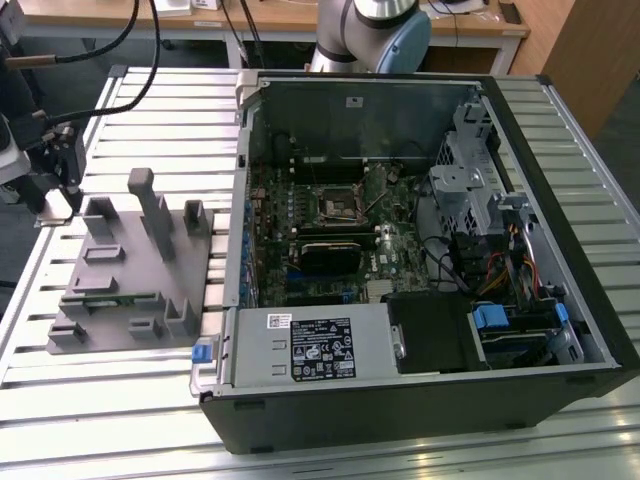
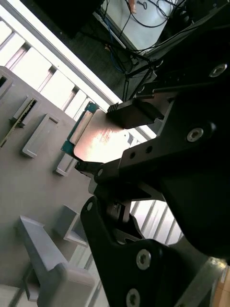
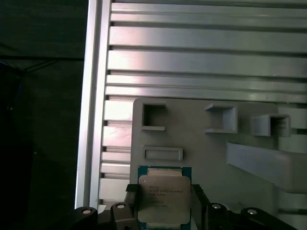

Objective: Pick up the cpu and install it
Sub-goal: 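Pick up the cpu and move it towards the insertion slot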

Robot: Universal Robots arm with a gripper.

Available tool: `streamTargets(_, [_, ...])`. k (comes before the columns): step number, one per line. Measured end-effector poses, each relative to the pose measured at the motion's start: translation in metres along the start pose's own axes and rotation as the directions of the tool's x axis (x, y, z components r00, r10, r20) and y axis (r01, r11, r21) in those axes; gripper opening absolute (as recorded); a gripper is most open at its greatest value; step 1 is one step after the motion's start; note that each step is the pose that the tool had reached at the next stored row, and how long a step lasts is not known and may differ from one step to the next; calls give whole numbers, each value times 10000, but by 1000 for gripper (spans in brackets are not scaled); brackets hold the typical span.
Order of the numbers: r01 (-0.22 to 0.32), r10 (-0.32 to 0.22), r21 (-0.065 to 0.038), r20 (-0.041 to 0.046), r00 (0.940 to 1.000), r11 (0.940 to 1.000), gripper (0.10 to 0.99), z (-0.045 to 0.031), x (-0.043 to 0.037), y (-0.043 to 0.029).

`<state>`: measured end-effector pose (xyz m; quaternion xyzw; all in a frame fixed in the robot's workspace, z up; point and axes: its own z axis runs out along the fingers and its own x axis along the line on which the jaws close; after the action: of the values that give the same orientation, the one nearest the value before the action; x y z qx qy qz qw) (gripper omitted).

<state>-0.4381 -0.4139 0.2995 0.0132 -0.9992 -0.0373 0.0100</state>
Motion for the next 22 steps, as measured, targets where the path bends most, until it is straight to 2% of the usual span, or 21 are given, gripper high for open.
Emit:
streamTargets(4, [1,-1,0,0,10000,10000,525,-130,3,10])
streamTargets(10, [1,-1,-20,-1,10000,10000,525,-394,12,29])
streamTargets(22, [1,-1,-71,2,10000,10000,525,-870,36,66])
